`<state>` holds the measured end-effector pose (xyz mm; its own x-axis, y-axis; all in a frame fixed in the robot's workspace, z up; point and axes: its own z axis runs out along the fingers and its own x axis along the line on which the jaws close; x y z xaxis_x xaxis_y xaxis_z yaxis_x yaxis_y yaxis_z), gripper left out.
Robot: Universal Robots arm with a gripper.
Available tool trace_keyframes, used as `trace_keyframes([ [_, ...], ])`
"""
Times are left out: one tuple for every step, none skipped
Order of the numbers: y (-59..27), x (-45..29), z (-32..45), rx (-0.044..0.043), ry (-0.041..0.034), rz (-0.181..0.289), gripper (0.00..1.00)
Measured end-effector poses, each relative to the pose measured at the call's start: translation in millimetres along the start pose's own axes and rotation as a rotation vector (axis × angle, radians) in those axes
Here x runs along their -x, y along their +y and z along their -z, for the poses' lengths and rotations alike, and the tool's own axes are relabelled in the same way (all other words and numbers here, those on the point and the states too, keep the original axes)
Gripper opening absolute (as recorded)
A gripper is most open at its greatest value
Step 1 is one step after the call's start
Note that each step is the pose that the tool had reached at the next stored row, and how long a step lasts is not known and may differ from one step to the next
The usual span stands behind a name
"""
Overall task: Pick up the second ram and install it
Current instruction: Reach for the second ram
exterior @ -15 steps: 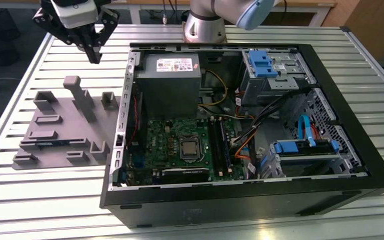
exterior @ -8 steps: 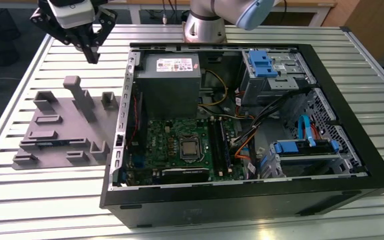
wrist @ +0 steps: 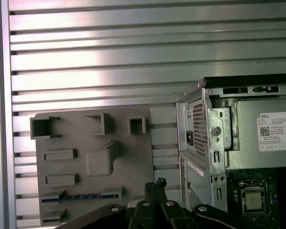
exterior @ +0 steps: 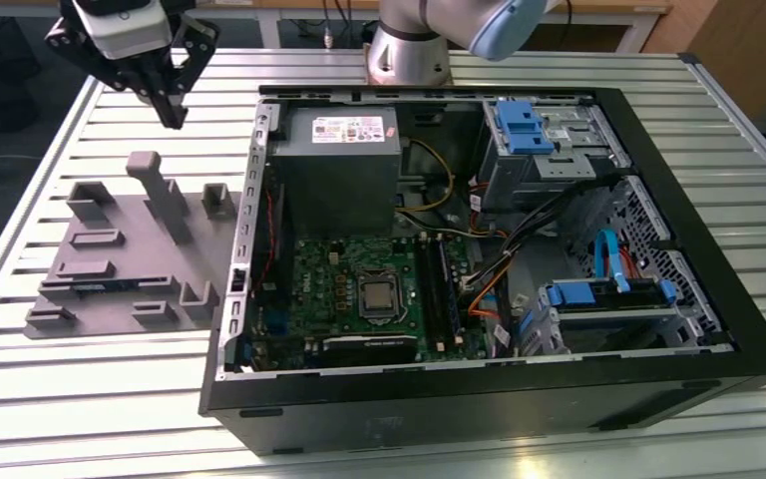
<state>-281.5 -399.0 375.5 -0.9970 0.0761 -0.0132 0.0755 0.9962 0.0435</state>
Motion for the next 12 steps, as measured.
trace_keyframes([
  [-0.1,-1.4,-0.3,0.0001,-0.0001,0.0,0.11],
  [-0.2,-2.8,-0.5,0.0,0.0001,0.0,0.11],
  [-0.3,-4.0,-0.7,0.0,0.0002,0.0,0.11],
  [-0.4,-5.3,-1.0,0.0,0.0002,0.0,0.11],
  [-0.5,-6.4,-1.3,0.0,0.0002,0.0,0.11],
  [-0.6,-7.4,-1.5,0.0,0.0003,0.0,0.11],
  [-0.7,-8.2,-1.7,-0.0001,0.0004,0.0,0.11],
  [-0.8,-9.1,-1.9,0.0,0.0004,0.0,0.11],
  [-0.8,-10.1,-2.1,-0.0001,0.0005,0.0,0.11],
  [-0.9,-11.1,-2.3,0.0,0.0005,0.0,0.11],
  [-1.0,-12.0,-2.6,0.0,0.0004,0.0,0.11],
  [-1.1,-12.8,-2.8,0.0,0.0005,0.0,0.11],
])
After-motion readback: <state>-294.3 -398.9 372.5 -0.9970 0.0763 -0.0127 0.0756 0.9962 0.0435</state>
